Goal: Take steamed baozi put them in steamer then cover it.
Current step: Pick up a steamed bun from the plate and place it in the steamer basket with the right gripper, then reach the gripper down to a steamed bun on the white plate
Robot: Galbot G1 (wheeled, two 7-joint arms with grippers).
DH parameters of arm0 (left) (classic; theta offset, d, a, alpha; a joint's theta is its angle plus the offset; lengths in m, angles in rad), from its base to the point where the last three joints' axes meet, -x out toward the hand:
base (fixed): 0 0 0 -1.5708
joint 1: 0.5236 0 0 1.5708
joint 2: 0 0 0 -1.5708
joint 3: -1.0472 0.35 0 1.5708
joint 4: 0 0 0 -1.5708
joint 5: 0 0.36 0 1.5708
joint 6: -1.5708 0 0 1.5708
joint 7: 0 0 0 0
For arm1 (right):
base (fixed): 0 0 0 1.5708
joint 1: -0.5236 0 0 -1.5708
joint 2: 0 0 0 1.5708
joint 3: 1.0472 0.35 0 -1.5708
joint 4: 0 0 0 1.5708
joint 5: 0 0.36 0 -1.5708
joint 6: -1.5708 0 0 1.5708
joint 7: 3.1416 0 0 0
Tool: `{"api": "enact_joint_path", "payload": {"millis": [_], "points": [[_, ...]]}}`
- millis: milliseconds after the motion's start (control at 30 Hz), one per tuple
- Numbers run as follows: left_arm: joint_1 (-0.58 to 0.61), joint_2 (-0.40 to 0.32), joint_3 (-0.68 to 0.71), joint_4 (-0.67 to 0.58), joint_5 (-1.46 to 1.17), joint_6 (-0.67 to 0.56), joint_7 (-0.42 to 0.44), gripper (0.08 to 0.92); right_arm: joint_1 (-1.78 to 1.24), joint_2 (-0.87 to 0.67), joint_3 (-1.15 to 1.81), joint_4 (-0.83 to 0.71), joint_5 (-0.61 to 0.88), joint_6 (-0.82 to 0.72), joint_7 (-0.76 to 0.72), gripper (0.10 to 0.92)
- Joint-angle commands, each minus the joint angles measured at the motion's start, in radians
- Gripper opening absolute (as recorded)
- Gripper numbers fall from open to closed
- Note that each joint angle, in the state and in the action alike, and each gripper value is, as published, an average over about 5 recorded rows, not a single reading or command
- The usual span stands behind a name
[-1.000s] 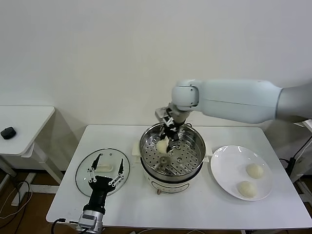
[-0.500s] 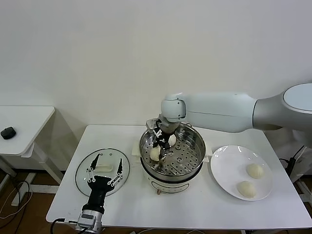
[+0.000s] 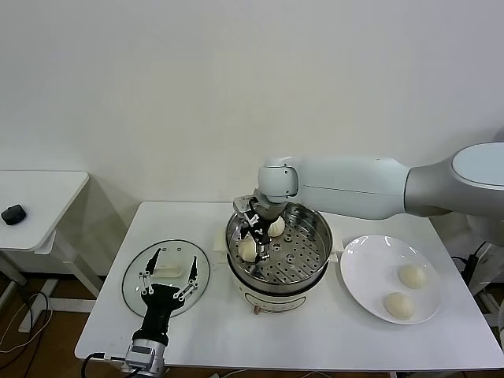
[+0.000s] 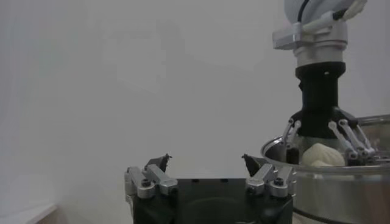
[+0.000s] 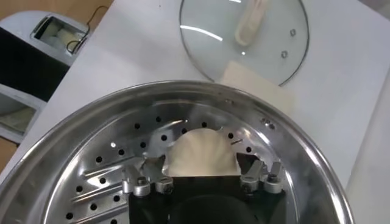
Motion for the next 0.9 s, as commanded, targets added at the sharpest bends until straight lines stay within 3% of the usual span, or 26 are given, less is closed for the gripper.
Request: {"api": "enact_joint_path", "payload": {"millis": [33,400,633,900], "points": [[0.000,0.000,0.005,-0.007,0.002,0.003,0.000,0.823,0.114,-0.240,0.050,0.140,-0.028,0.023,-0.074,0.822],[0.011,0.004,0.019,-0.016,0.007,0.002,0.001,0.823,0.144,-0.643,0.117,0.074,-0.300,0.267,-0.380,0.823],[0.017,0.004,0.018,-0.024,0.008,0.004,0.001,0.823,-0.154,-0.770,0.288,-0.015,-0.450,0.374,-0.426,0.823],[0.018,0.007,0.014,-0.022,0.008,0.007,0.001,0.823,-0.536,-0.810,0.546,-0.048,-0.588,0.408,-0.419,0.823]]}}
